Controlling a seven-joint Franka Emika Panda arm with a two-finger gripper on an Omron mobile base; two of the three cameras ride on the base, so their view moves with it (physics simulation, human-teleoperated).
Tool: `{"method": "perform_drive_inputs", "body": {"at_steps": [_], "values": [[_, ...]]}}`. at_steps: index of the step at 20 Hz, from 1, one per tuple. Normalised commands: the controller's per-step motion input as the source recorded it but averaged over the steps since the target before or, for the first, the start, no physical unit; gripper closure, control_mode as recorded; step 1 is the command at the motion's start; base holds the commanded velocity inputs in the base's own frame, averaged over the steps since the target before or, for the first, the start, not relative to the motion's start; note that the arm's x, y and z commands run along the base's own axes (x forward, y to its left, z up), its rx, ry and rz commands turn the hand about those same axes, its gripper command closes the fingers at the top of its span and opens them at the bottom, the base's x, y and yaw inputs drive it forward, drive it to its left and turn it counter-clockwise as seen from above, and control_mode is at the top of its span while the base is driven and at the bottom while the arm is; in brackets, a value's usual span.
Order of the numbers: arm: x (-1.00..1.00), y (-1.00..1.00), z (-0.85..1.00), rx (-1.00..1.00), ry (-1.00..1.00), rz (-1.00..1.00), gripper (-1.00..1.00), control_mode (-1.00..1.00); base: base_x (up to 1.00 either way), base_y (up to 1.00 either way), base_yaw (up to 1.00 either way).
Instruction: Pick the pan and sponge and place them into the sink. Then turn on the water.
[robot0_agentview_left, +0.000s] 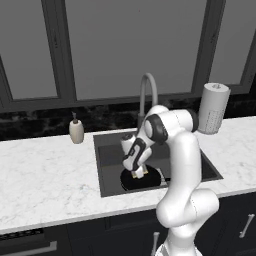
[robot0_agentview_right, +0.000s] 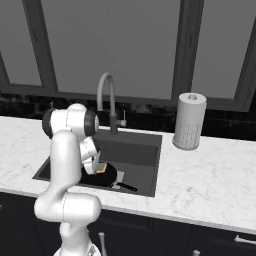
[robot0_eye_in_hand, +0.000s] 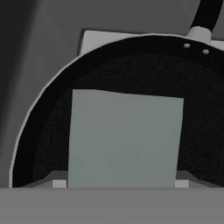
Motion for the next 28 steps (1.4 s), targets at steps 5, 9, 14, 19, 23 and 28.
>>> {"method": "perform_drive_inputs", "body": {"at_steps": [5,9,14,19,23,28], "values": [[-0.08,0.03,-0.1,-0.02,0.03,0.0,-1.0,-1.0,0.0,0.0,0.0],[-0.18,0.0,0.0,0.0,0.0,0.0,-1.0,-1.0,0.0,0.0,0.0],[-0.23,0.0,0.02,0.0,0.0,0.0,-1.0,-1.0,0.0,0.0,0.0],[-0.4,0.04,0.52,0.0,-0.06,0.0,-1.0,-1.0,0.0,0.0,0.0],[-0.44,0.25,0.94,0.0,-0.03,0.0,-1.0,-1.0,0.0,0.0,0.0],[-0.47,0.38,1.0,-0.07,0.0,0.0,-1.0,-1.0,0.0,0.0,0.0]]}}
